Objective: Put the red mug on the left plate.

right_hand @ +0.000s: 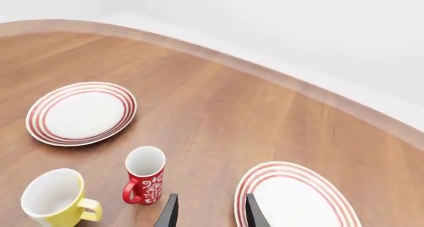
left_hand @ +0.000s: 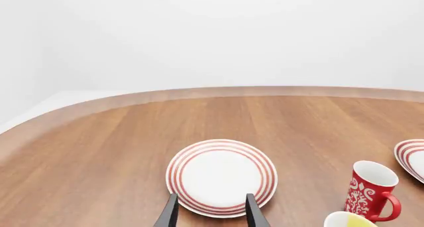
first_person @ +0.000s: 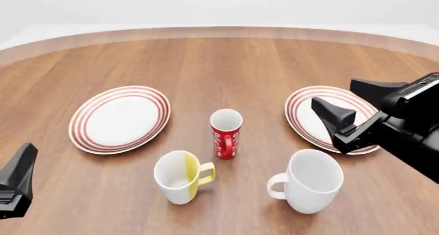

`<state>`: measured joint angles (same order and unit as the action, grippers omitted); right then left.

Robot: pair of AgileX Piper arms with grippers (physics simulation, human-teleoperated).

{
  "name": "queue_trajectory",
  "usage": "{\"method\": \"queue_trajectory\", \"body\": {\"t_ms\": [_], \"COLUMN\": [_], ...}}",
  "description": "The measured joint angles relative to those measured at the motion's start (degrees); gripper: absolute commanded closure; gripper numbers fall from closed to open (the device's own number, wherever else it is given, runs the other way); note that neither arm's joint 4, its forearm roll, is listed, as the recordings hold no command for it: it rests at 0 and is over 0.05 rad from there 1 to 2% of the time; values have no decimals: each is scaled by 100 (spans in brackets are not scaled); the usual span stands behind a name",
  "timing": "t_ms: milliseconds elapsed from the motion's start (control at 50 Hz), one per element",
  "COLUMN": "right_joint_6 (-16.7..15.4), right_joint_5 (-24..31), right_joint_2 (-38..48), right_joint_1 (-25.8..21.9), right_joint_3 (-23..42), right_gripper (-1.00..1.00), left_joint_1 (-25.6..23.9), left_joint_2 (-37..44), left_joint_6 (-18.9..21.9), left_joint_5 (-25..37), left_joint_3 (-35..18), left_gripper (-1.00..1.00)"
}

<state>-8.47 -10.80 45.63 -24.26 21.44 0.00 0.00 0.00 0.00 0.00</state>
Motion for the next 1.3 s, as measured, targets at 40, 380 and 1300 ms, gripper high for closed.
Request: {"method": "queue_trajectory", "body": {"t_ms": [40,380,1300], "right_joint_6": [1,319,1291], "right_joint_5": [40,431,700], "right_joint_2": [57,505,2352], "right_joint_1": [-52,-425,-1130], "right_joint_3": [65,655,1666], "right_gripper": [-100,-100,-100], "left_joint_1": [0,0,0], "left_joint_2": [0,0,0], "left_joint_6": [0,0,0], "left_joint_5": [0,0,0], "left_joint_3": [0,0,0], "left_gripper": [-100,-100,-100]}}
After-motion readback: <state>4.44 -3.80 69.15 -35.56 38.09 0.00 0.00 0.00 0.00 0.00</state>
